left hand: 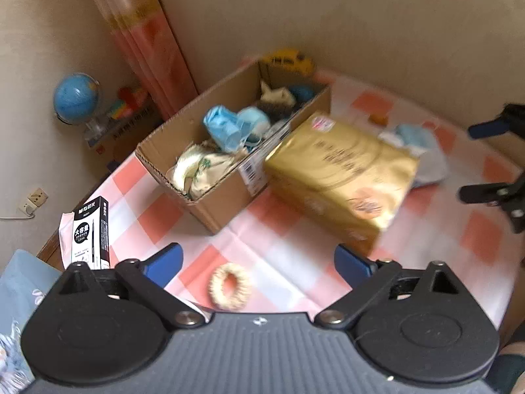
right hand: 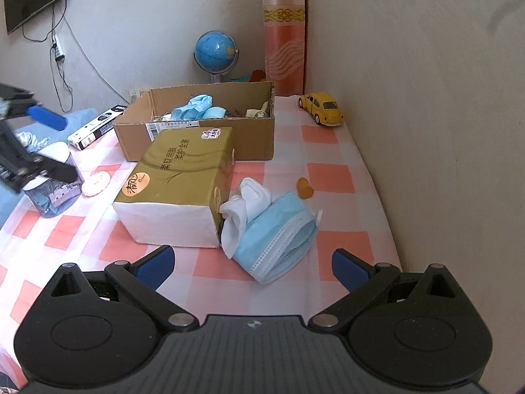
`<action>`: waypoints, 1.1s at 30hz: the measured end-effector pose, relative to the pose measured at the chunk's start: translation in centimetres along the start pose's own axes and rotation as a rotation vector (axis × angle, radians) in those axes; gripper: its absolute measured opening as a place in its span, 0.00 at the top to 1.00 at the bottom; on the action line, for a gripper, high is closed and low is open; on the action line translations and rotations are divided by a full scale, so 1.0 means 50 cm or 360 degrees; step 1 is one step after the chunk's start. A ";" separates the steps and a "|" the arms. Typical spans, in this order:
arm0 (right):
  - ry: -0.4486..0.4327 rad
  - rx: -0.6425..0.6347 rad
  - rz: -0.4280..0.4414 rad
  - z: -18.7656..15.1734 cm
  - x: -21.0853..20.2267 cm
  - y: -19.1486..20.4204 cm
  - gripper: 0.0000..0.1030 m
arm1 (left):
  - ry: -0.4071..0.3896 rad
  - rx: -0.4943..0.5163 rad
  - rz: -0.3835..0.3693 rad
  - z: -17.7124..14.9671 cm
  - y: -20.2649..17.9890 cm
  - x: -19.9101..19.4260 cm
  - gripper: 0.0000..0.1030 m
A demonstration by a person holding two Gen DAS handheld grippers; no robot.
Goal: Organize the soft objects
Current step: 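Move the left tool to the cream scrunchie while the right tool approaches another blue mask, then grasp the cream scrunchie with the left gripper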
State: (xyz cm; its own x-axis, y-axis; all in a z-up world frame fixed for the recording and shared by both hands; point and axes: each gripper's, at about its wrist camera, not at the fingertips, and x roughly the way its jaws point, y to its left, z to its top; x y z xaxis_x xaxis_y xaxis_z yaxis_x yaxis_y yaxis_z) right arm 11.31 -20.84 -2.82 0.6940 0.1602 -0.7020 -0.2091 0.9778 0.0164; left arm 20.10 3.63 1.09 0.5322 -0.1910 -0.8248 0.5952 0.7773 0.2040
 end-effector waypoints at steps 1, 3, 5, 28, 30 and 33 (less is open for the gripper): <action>0.0001 0.0001 0.0000 -0.001 0.001 0.000 0.00 | 0.0037 0.0016 -0.0005 0.006 0.008 0.014 0.15; 0.0005 0.0008 -0.0003 -0.002 0.004 -0.002 0.00 | 0.0115 0.0064 -0.0053 0.015 0.019 0.042 0.25; 0.0008 0.0027 -0.0008 -0.003 0.008 -0.006 0.00 | 0.0199 0.0088 -0.0106 0.019 0.030 0.066 0.29; -0.0047 0.0175 0.0026 -0.002 0.022 -0.043 0.00 | 0.0616 0.0138 -0.0178 0.024 0.069 0.188 0.64; -0.0049 0.0179 0.0029 -0.002 0.022 -0.044 0.00 | 0.0615 0.0128 -0.0189 0.024 0.068 0.186 0.65; -0.0048 0.0174 0.0027 -0.002 0.022 -0.043 0.00 | 0.0597 0.0090 -0.0231 0.028 0.062 0.180 0.66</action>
State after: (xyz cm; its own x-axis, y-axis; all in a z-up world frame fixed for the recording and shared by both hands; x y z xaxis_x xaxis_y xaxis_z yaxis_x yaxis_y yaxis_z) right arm 12.43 -22.78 -3.68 0.7117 0.1791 -0.6792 -0.1455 0.9836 0.1070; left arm 27.60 3.47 -4.98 0.1896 -0.0560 -0.9803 0.6856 0.7222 0.0913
